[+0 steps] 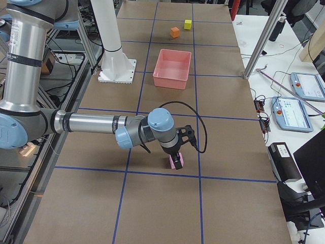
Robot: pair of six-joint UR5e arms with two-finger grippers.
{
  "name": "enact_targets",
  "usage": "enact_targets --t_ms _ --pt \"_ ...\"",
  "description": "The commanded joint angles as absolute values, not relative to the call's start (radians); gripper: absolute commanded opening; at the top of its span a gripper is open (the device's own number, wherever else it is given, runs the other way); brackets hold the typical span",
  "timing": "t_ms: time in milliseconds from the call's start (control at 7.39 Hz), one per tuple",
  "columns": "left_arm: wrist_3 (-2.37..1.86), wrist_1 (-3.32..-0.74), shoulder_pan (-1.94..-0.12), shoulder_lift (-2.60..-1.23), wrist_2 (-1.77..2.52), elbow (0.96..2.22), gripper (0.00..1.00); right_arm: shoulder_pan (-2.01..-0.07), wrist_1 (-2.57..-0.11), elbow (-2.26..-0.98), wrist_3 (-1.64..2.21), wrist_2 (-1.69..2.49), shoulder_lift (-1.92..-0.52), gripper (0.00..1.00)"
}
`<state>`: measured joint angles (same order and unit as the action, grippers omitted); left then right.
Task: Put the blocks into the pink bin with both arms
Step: 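Lower the left gripper onto the yellow cube and grasp it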
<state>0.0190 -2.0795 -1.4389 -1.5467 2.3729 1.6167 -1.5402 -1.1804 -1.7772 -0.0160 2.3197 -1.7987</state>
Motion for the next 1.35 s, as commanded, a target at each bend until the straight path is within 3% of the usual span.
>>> enact_targets --t_ms 0,541,947,1082,1217 --pt "-0.079 -2.141 -1.370 -1.583 2.367 1.516 1.00 -1.540 -1.178 -1.775 -0.015 2.326 -1.801 1.00" --pt "-0.401 -2.393 -1.191 -1.630 2.227 1.357 1.00 -1.540 -1.177 -1.775 -0.017 2.327 -1.805 1.00" --pt "-0.460 -2.408 -1.148 -1.635 2.200 1.341 1.00 -1.540 -1.170 -1.775 -0.018 2.327 -1.816 1.00" --pt "-0.462 -2.416 -1.135 -1.634 2.168 1.341 0.98 -1.540 -1.170 -1.775 -0.018 2.327 -1.818 1.00" --pt "-0.465 -2.434 -1.125 -1.632 2.142 1.330 0.87 -1.540 -1.170 -1.775 -0.018 2.327 -1.818 1.00"
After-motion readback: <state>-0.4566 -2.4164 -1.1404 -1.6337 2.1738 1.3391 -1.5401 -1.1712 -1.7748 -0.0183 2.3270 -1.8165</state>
